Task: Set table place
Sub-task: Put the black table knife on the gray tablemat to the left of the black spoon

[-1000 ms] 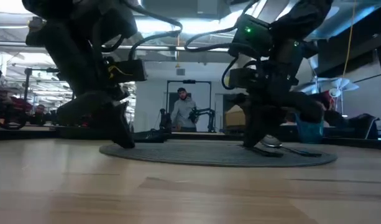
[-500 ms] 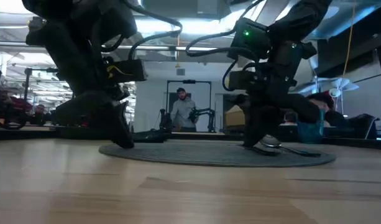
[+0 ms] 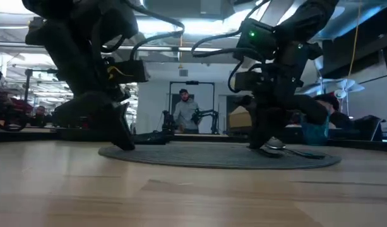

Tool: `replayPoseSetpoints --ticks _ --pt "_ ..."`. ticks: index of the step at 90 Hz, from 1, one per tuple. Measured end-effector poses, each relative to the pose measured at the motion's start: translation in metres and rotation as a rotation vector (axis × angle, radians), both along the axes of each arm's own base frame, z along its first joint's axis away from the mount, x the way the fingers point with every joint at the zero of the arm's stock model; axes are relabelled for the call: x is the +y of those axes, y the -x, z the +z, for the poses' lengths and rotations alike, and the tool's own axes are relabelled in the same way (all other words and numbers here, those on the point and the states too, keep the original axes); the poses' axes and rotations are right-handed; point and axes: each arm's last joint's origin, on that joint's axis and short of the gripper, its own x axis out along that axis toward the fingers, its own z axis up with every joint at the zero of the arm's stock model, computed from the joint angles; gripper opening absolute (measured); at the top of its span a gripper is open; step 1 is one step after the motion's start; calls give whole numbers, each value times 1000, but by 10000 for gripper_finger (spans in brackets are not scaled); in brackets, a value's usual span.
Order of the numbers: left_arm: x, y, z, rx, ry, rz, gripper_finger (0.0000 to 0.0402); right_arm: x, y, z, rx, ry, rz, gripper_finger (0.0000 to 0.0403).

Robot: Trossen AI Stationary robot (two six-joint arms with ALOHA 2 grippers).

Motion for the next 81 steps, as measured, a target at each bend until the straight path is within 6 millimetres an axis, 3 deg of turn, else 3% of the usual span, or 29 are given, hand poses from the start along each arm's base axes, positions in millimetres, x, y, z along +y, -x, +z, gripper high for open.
replayPoseSetpoints --ticks 14,34,51,62,81 --pt "0 0 0 1 -1 0 0 7 1 15 -55 -34 25 0" --pt "0 0 0 1 -1 1 0 47 2 16 -68 -82 138 0" --pt "0 0 0 0 0 3 0 64 5 15 -60 -86 149 0" --pt "0 0 0 -2 2 8 0 62 9 11 2 -26 89 0" --pt "0 0 0 -2 2 8 0 30 12 8 59 65 -116 0"
